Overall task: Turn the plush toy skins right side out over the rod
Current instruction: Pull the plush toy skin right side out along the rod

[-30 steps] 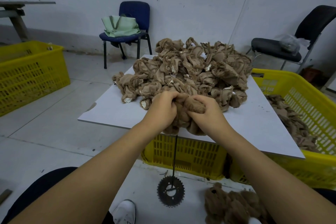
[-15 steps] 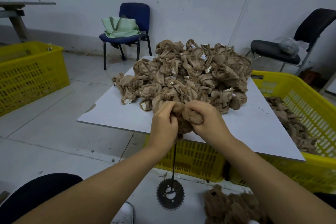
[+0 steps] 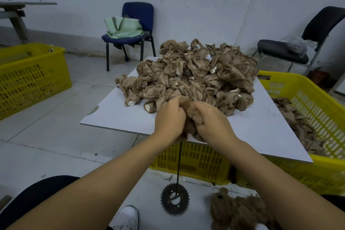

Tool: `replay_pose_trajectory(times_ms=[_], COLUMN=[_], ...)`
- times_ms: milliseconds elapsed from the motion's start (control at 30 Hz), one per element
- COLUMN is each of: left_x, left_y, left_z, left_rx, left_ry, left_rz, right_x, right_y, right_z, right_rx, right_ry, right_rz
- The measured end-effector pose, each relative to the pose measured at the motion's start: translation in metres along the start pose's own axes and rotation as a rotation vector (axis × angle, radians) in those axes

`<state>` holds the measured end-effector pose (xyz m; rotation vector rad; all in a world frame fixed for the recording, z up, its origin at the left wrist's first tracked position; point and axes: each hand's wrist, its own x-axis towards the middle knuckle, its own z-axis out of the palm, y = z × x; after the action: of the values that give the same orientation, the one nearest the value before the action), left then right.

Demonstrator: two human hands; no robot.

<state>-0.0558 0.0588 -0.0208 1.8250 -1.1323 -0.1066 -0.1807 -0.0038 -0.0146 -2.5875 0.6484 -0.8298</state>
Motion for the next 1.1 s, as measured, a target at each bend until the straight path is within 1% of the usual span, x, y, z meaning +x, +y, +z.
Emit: replay_pose_trajectory(times_ms=[100,167,233,300,433,567,667,800,933,1100], left_x=[0.018,0.023,0.017,0.006,-0.012,-0.018,-0.022,-0.023,-0.025,-0.032], left_y=[0.001,-0.004,-0.008,-0.010,-0.008,-0.005,-0.005,-0.005,0.001,0.000], left_z=[-0.007,-0.005,0.000,0.006,0.019,0.026,0.029,0.032,0.026,0.030], left_rx=[-0.161,-0.170,-0.199,-0.245,-0.279,-0.346,-0.326,-0.275,-0.227,-0.224], left_ry=[-0.132,-0.212,-0.242,-0.172,0.091,0.229,0.272,0.261,0.274,0.319], left_rz=[-0.007,-0.034,-0.050,0.001,0.095,0.167,0.225,0.187,0.236,0.302], right_x=[0.009,0.012,0.010,0.005,-0.002,-0.006,-0.011,-0.015,-0.019,-0.035], right_y=[-0.005,-0.007,-0.007,-0.008,-0.008,-0.006,-0.004,-0.003,0.000,-0.005], right_z=[-0.012,-0.016,-0.015,-0.011,-0.009,-0.015,-0.014,-0.011,-0.006,0.021], right_rx=[-0.063,-0.151,-0.223,-0.248,-0.270,-0.286,-0.278,-0.255,-0.219,-0.028], right_ry=[0.022,-0.027,-0.057,-0.044,0.058,0.096,0.128,0.150,0.255,0.354], right_rz=[-0.041,-0.061,-0.072,-0.084,-0.176,-0.254,-0.259,-0.230,-0.216,-0.030])
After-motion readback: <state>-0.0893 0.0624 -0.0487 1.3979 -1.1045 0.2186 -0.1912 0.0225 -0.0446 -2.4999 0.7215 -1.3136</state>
